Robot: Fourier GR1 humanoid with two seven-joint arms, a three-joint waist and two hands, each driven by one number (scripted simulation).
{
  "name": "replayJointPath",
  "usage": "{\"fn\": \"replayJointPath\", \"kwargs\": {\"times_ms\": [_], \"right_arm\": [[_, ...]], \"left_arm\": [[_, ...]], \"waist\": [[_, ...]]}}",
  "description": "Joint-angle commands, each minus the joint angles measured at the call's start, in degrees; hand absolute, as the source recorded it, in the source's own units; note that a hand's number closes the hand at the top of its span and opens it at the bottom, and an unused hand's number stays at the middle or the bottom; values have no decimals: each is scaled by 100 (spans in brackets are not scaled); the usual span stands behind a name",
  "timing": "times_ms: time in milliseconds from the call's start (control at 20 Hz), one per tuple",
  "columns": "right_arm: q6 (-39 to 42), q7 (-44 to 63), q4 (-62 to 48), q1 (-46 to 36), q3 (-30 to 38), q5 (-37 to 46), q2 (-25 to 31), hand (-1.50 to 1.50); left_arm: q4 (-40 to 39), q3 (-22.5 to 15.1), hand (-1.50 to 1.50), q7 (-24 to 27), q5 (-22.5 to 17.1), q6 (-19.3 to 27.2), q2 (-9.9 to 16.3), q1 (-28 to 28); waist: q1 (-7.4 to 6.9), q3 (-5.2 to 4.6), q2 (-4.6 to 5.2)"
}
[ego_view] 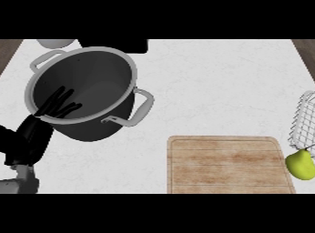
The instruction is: Pick the cupcake from the cutting board and place it in the tiered basket
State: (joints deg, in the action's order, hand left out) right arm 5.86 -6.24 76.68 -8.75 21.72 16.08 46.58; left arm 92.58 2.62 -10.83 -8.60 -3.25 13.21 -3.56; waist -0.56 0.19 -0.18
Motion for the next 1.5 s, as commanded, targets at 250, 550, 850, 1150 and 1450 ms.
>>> {"fn": "replayJointPath", "kwargs": {"times_ms": [250, 550, 850, 1150, 1450], "right_arm": [[-735, -553, -981, -821, 248, 13, -543, 150], [-688, -353, -952, -1094, -50, 409, -518, -150], [-479, -664, -1575, -1565, 455, -315, -600, -150], [-292, -49, -1447, -1722, 1052, -1245, -870, -150], [107, 213, -1959, -1895, 2034, -2291, -448, -150]], "left_arm": [[-210, 129, 0, -184, 79, -109, 114, 52], [-74, 152, 0, -327, 121, -162, 39, 97], [-246, 22, 0, -245, 355, 16, -151, -97], [1, 196, 0, -270, 182, -114, -24, 146], [-171, 384, 0, -128, -11, -322, 92, 119]], "waist": [[13, -17, 26], [28, -19, 18], [45, -17, 26], [55, -17, 12], [62, -16, 20]]}}
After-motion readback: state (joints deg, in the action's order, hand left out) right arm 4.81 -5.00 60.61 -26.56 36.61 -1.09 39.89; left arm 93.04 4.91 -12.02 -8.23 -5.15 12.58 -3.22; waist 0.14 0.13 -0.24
